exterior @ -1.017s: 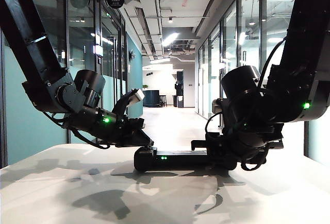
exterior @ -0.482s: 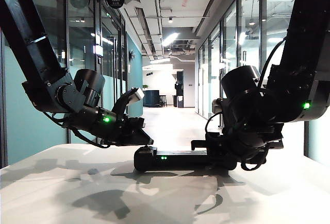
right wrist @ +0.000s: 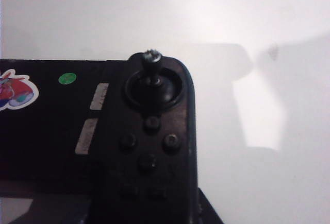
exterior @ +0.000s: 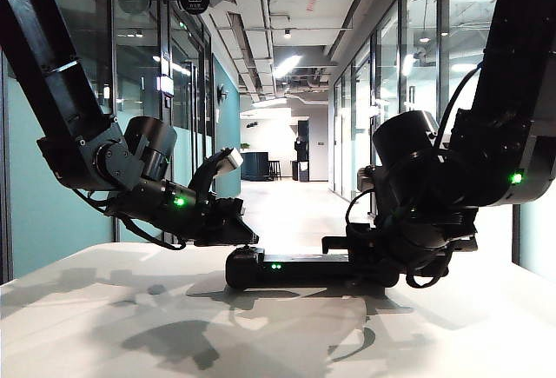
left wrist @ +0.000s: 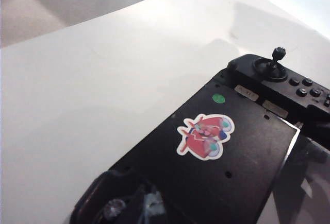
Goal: Push the left joystick on the remote control sitting on the white table forward to make the robot dog walk in a straight line until it approaches the door.
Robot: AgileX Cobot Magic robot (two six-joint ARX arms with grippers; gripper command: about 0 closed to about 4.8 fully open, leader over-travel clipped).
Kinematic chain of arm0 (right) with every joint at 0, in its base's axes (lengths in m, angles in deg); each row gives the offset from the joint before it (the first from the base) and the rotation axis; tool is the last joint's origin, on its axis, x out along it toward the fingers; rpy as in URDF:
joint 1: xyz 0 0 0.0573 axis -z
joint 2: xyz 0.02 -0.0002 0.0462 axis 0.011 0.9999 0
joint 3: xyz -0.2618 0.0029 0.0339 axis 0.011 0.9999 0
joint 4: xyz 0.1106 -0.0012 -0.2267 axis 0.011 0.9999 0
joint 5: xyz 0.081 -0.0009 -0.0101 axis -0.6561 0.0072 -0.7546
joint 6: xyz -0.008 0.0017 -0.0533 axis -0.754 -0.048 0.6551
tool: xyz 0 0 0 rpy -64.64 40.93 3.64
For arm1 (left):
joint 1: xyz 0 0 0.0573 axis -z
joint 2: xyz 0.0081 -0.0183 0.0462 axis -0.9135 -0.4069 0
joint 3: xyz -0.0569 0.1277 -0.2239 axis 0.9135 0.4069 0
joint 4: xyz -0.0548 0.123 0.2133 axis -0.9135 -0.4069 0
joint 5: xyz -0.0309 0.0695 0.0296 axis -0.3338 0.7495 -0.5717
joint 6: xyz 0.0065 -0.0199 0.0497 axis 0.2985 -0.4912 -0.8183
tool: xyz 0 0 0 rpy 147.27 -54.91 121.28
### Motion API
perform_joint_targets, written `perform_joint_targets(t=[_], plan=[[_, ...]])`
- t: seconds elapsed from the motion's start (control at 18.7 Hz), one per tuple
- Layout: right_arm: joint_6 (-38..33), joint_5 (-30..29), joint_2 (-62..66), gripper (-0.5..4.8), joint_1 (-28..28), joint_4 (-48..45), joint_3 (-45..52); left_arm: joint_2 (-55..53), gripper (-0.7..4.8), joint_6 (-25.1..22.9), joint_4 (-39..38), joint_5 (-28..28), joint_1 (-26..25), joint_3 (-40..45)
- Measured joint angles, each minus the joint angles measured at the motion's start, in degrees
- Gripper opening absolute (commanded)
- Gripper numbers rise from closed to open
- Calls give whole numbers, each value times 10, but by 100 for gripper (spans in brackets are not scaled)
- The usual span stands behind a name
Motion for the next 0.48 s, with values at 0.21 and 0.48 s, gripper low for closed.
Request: perform_joint_targets(t=[0.21, 0.48], plan=[[0, 0, 0, 198, 0, 0, 0, -12, -6, 0, 13, -2, 0, -2], [0, 0, 0, 198, 0, 0, 0, -13, -6, 2, 10, -3, 0, -8]])
